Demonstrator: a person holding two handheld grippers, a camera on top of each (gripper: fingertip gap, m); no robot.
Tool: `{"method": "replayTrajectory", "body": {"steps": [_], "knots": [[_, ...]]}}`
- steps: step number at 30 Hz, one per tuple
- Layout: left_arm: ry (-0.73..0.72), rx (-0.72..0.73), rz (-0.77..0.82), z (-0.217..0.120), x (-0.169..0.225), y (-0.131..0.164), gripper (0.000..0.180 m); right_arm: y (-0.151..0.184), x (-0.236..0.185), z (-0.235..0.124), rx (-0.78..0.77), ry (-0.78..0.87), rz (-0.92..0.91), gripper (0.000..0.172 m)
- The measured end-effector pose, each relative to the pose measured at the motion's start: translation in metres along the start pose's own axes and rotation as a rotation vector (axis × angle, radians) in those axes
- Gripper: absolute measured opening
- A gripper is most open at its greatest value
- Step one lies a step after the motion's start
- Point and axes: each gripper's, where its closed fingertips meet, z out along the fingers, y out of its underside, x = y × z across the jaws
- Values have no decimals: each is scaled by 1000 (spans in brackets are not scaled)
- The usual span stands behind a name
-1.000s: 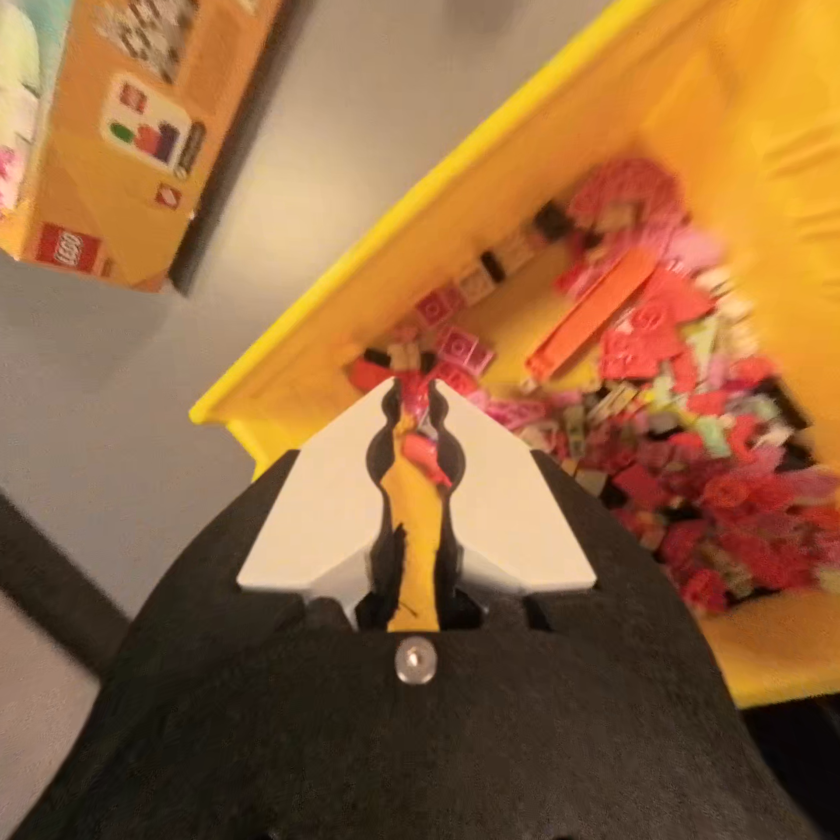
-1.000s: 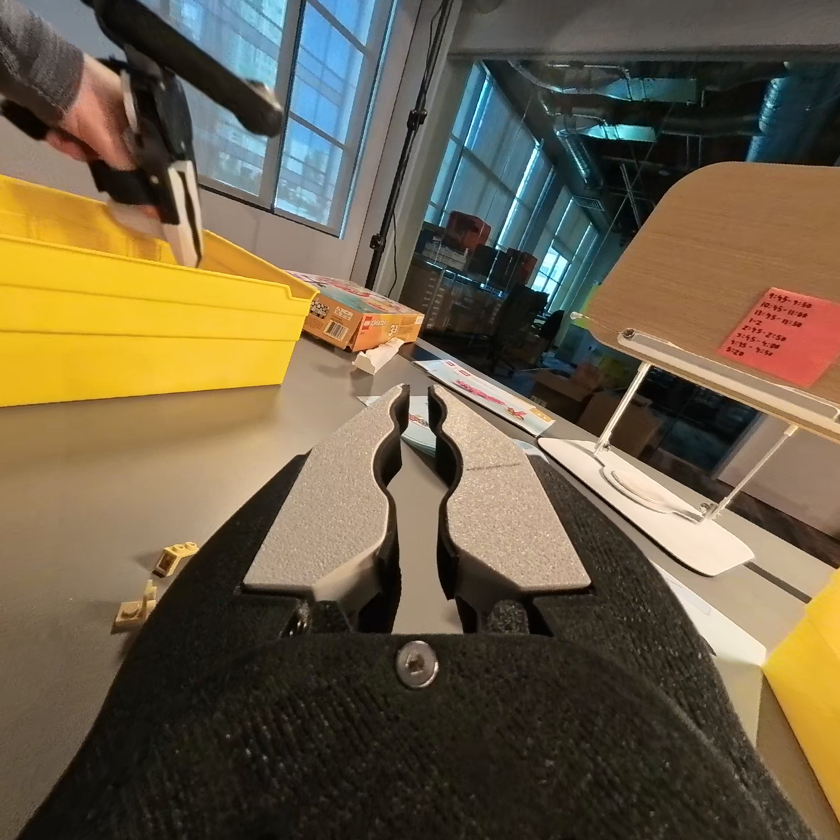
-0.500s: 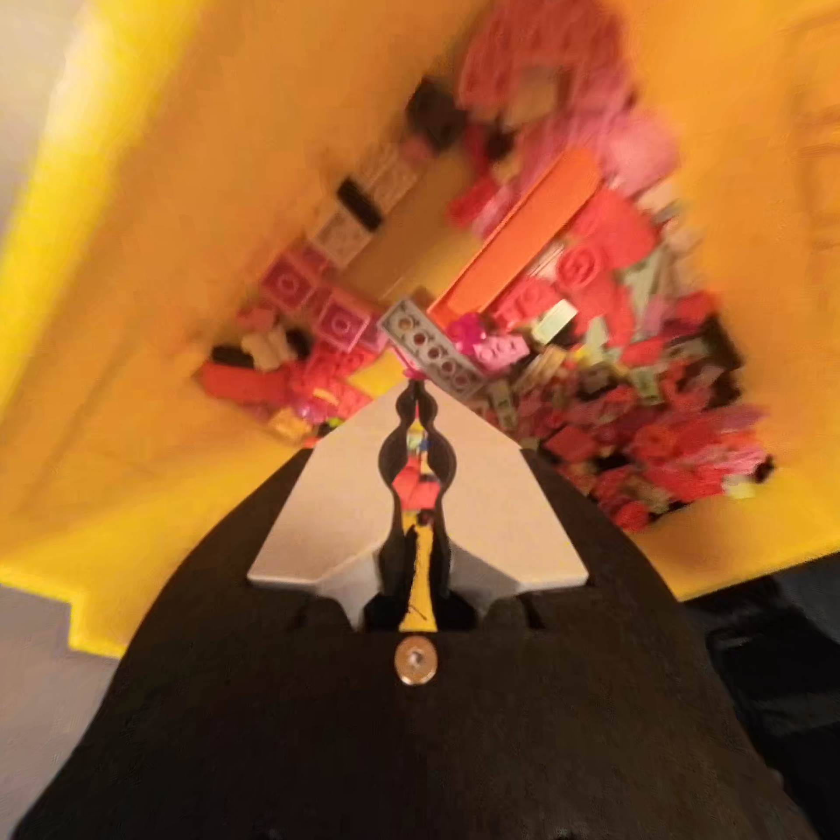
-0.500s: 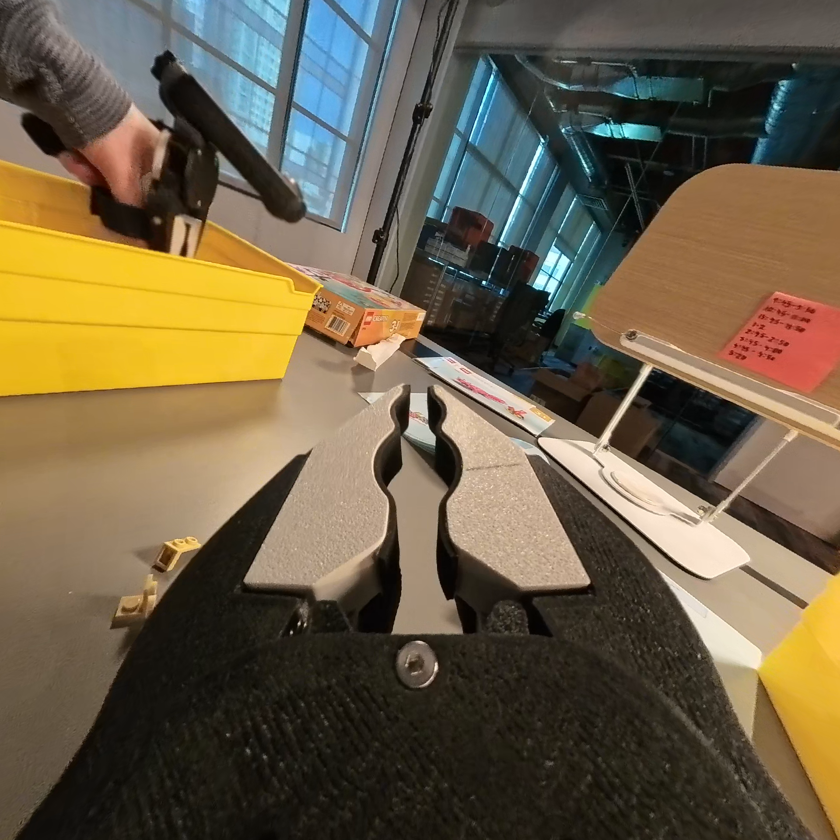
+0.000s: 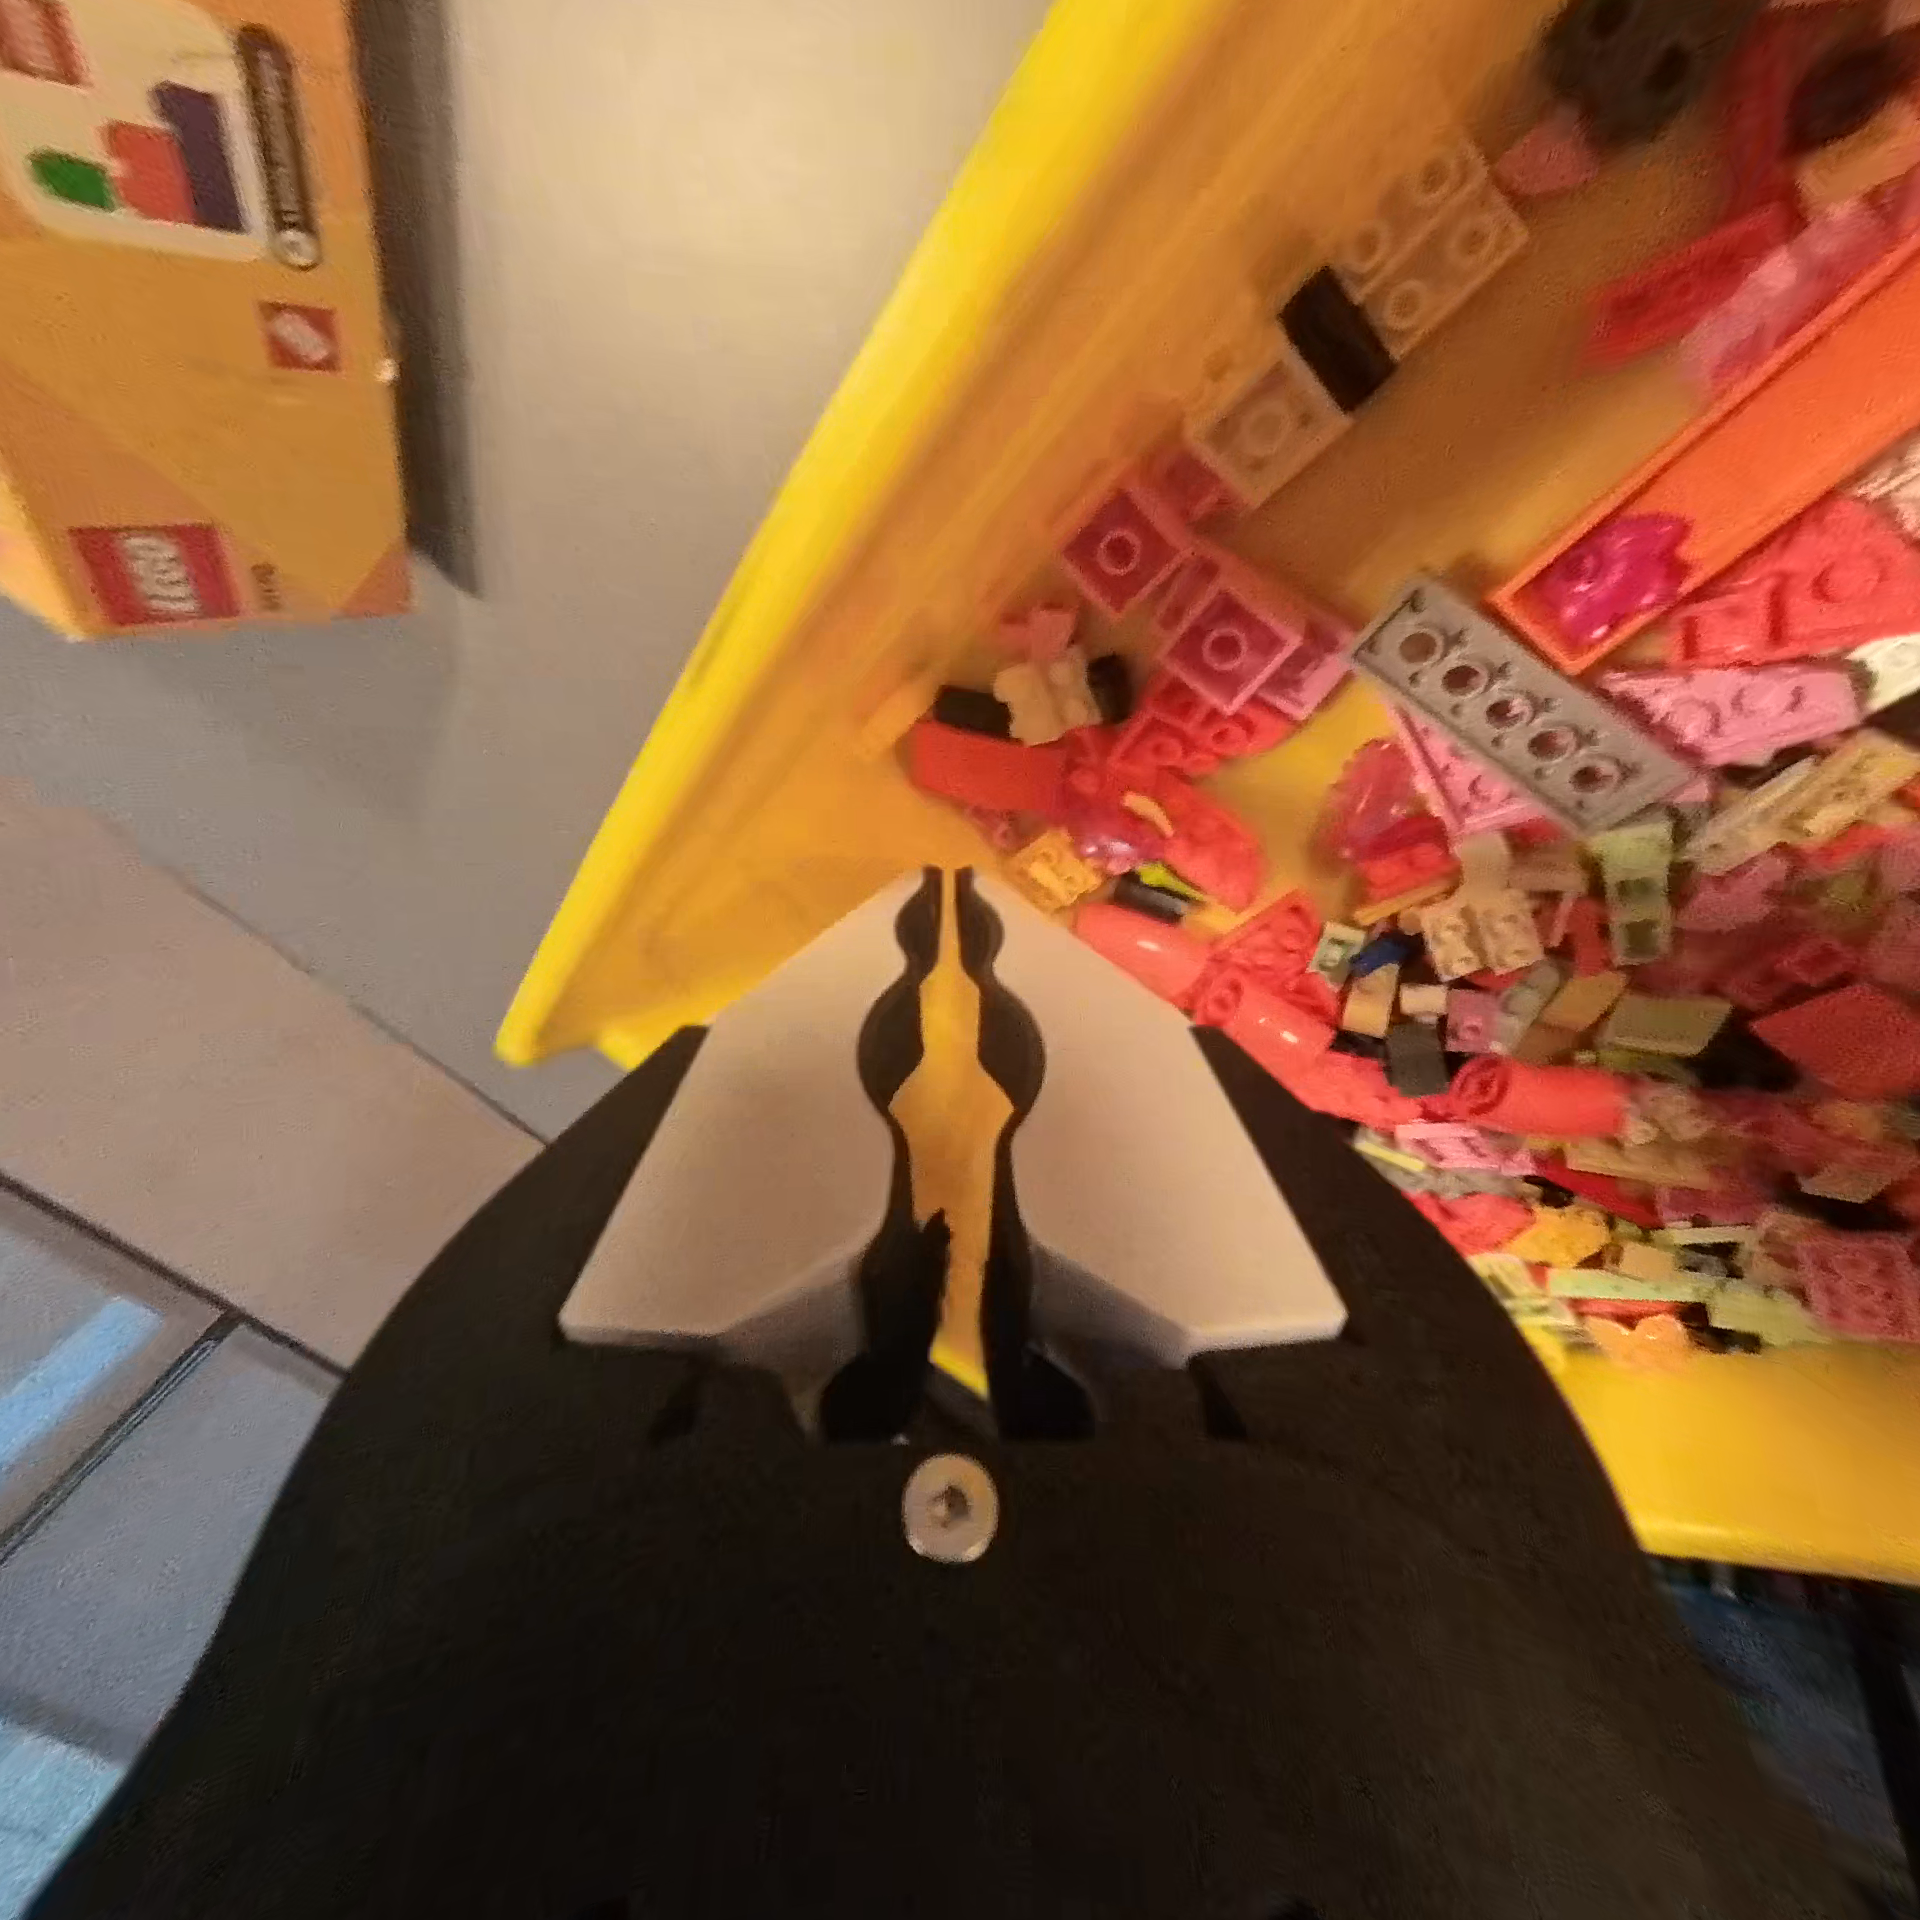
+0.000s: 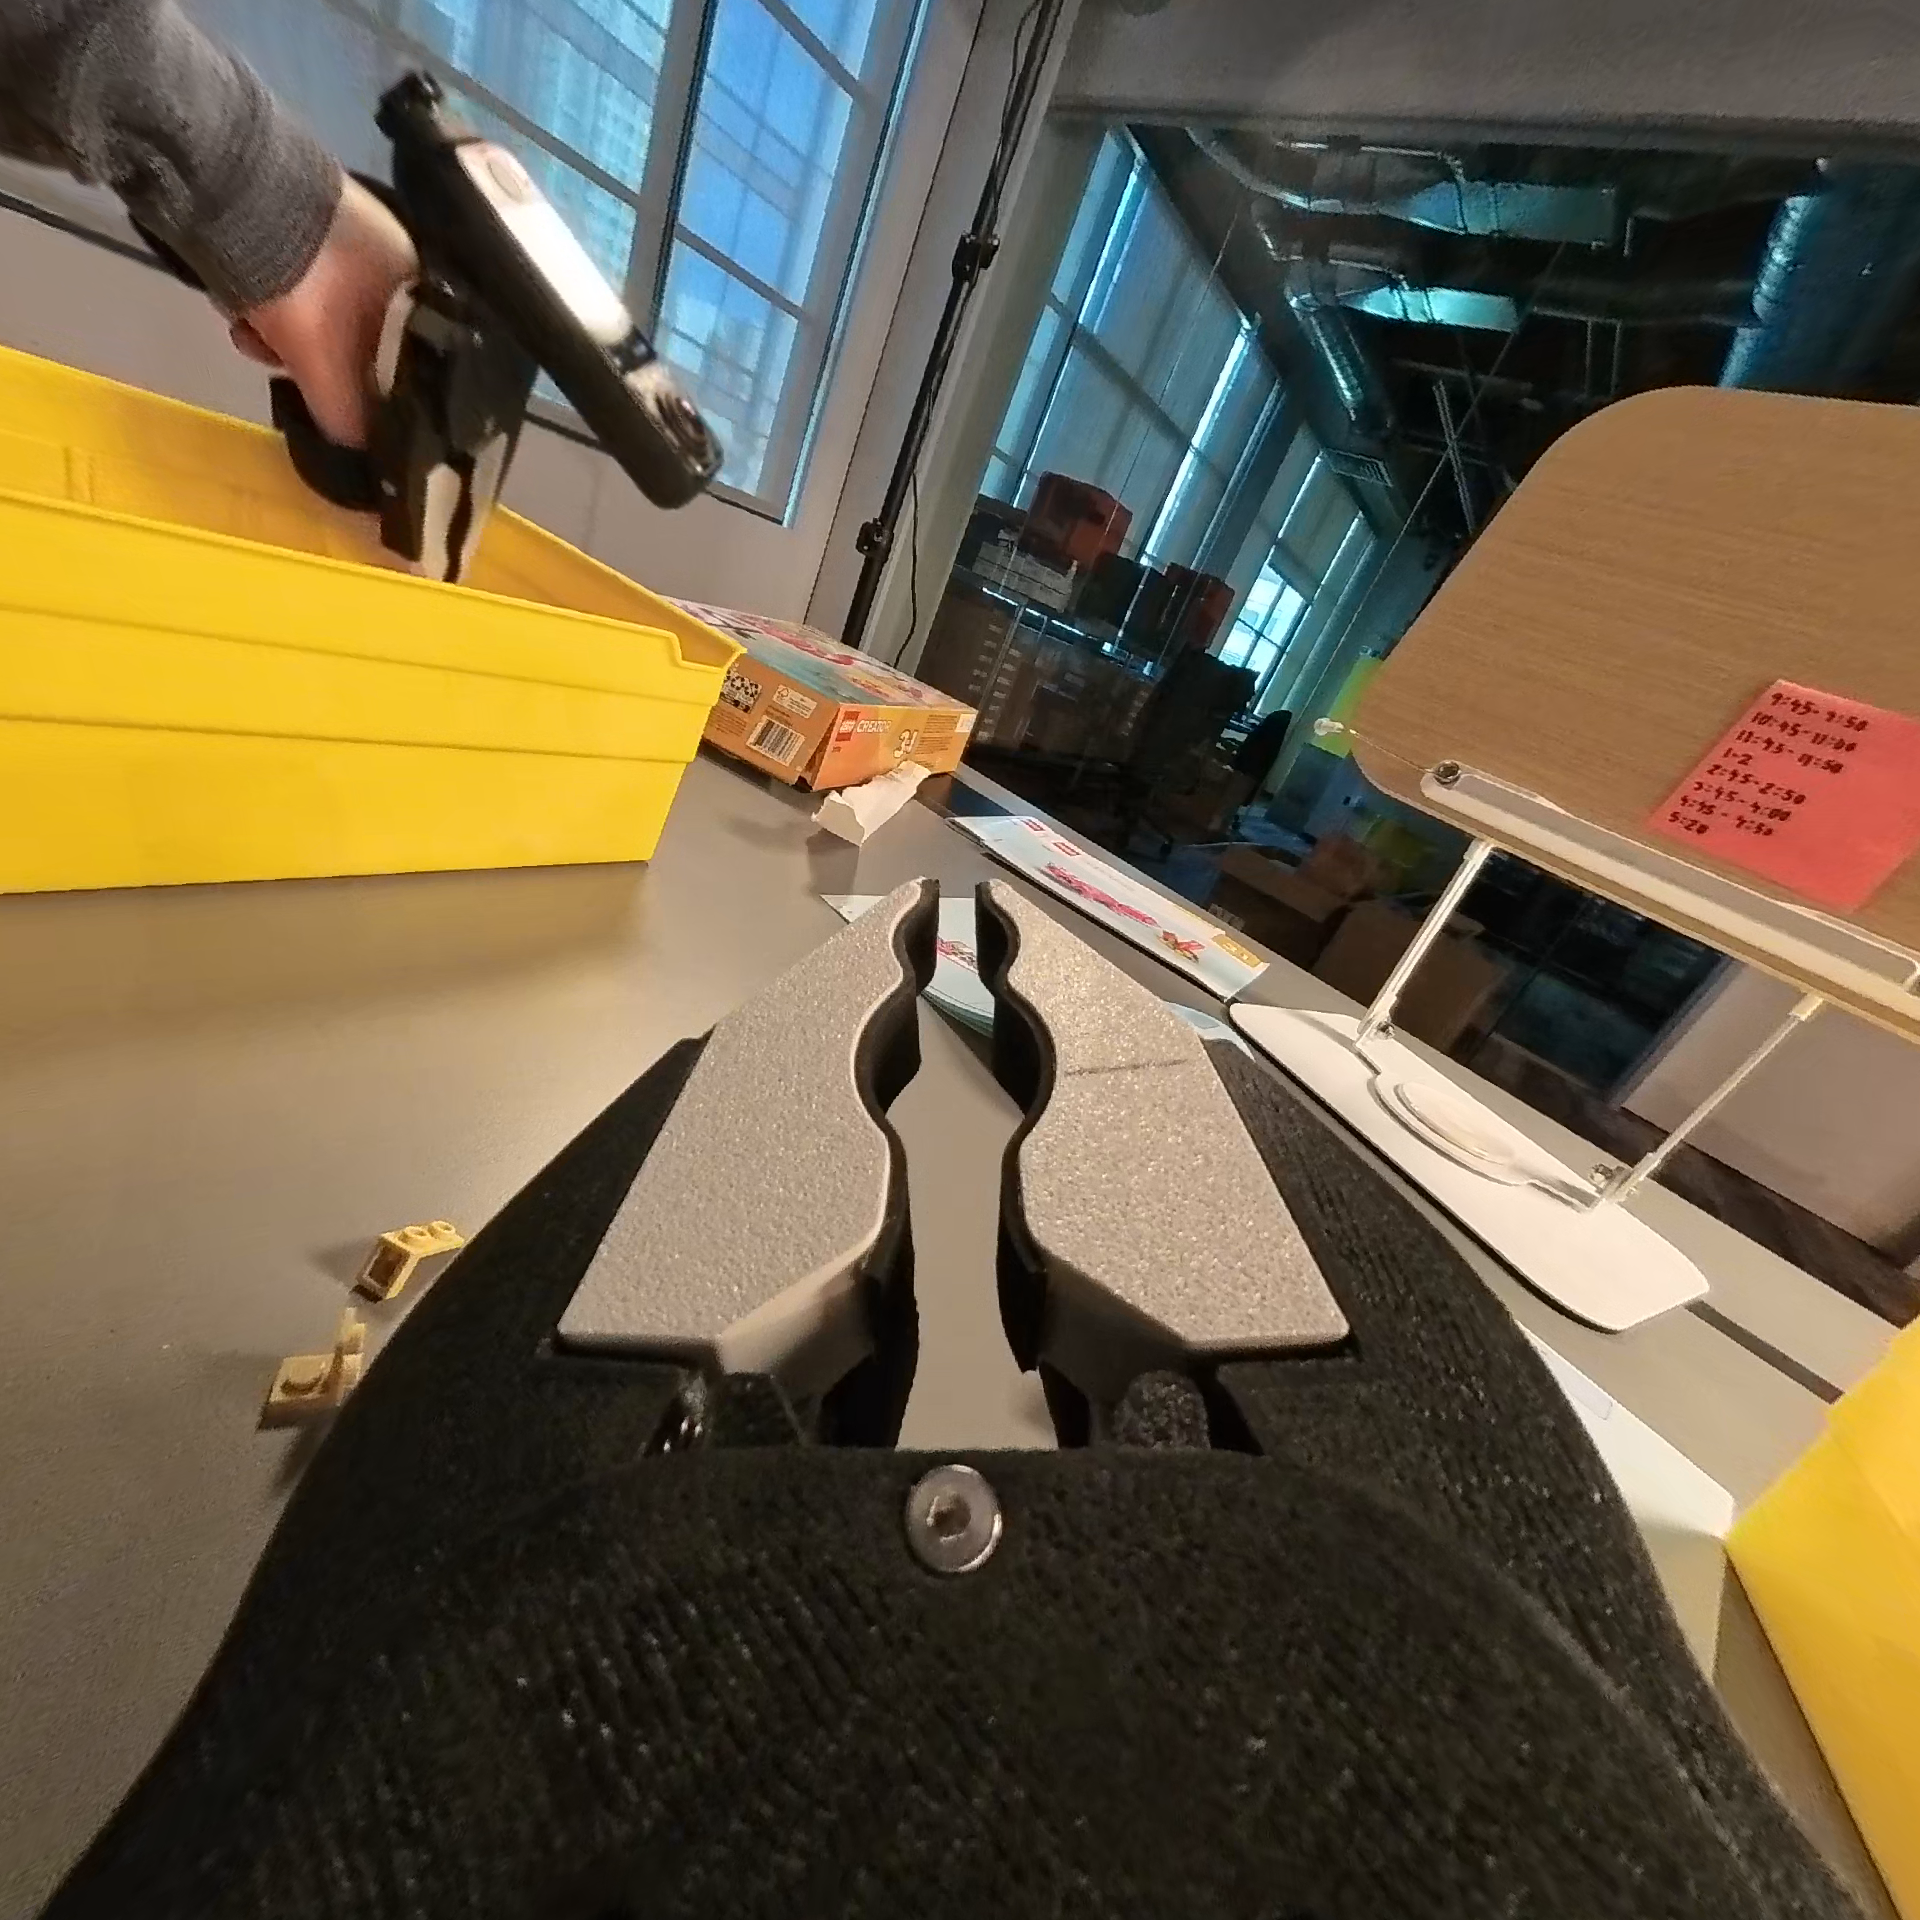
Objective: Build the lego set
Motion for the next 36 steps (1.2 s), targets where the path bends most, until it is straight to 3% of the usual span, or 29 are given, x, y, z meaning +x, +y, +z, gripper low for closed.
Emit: {"method": "replayTrajectory", "body": {"steps": [9, 12, 15, 18, 24, 32, 36], "knots": [[93, -49, 0, 22, 21, -2, 0, 1, 0, 0, -7, -2, 1, 5], [266, 77, -20, 11, 49, -17, 0, 1, 0, 0, -8, -5, -1, 5], [491, 283, -113, -29, 69, -39, 0, 1, -2, -1, -7, -8, -6, 5], [408, 298, -56, -45, 58, -27, 23, 1, -2, 0, -10, -12, -9, 5], [408, 121, 109, -29, 82, 16, 58, 1, -4, -1, -9, -18, -12, 5], [248, 21, 245, 5, 86, 31, 63, 1, -3, -1, -9, -15, -11, 5], [205, 157, 228, -2, 80, 6, 52, 1, -3, -1, -10, -15, -12, 5]]}}
